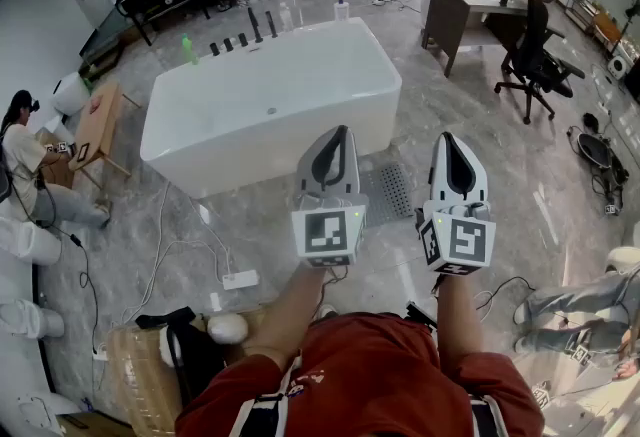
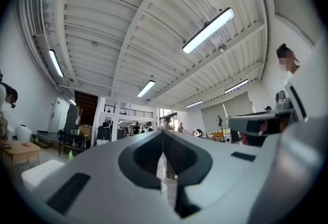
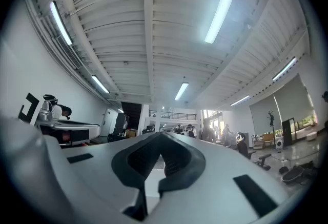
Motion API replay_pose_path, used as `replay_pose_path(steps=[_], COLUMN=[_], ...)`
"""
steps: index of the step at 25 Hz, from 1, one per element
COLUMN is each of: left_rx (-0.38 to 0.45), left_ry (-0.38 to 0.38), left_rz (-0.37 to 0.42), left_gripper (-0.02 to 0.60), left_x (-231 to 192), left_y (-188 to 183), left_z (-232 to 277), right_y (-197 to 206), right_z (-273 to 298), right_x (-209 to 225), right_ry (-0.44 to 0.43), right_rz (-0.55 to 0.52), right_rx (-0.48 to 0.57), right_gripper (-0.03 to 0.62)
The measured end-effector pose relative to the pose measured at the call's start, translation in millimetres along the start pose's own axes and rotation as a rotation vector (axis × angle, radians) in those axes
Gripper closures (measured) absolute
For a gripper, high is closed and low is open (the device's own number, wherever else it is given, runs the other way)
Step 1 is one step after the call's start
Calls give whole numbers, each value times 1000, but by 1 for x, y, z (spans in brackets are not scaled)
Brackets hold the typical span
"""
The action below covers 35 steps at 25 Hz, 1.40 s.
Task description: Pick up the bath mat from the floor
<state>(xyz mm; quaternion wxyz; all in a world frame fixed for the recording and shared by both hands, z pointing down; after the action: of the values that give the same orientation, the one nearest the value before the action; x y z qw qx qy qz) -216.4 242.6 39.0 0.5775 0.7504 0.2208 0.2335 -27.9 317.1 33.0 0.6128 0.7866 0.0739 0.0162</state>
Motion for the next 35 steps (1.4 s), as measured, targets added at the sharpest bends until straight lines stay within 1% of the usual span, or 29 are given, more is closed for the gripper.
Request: replay_pose_path(steps=[3, 6, 9, 15, 22, 29, 35], left_rx=[0, 4, 4, -10, -8, -36, -40], left_ry=[3, 12, 20, 47, 92, 140, 139], left_rz=[5, -11, -8, -11, -42, -29, -27], left_gripper=[566, 566, 566, 566, 566, 566, 566], left_x=[-7, -15, -25, -42, -66, -82, -85], left_y=[0, -1, 0, 3, 13, 22, 28], left_z=[1, 2, -1, -2, -18, -35, -31], right_y=[-2, -2, 1, 2, 9, 13, 18], right_z=[4, 9, 9, 12, 8, 1, 8], right_x=[-8, -17, -29, -47, -78, -102, -104], right_ry=[0, -3, 2, -5, 44, 72, 68], right_rz=[-10, -14, -14, 27, 15, 10, 4], right_rx=[8, 15, 11, 16, -5, -27, -31], right_gripper=[582, 582, 582, 582, 582, 582, 582])
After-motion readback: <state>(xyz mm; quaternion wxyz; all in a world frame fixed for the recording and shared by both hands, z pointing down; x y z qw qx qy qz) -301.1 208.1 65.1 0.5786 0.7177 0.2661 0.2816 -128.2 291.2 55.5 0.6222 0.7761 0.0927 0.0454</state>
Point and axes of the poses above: the fingertips, and each gripper's own axes: z forward along the fingers, x to its right, y out of its underside, the point moved 9 cm from there along -z, backward along the fingers, and after that the axes turned 2 degrees about y, right-handed, at the moved point
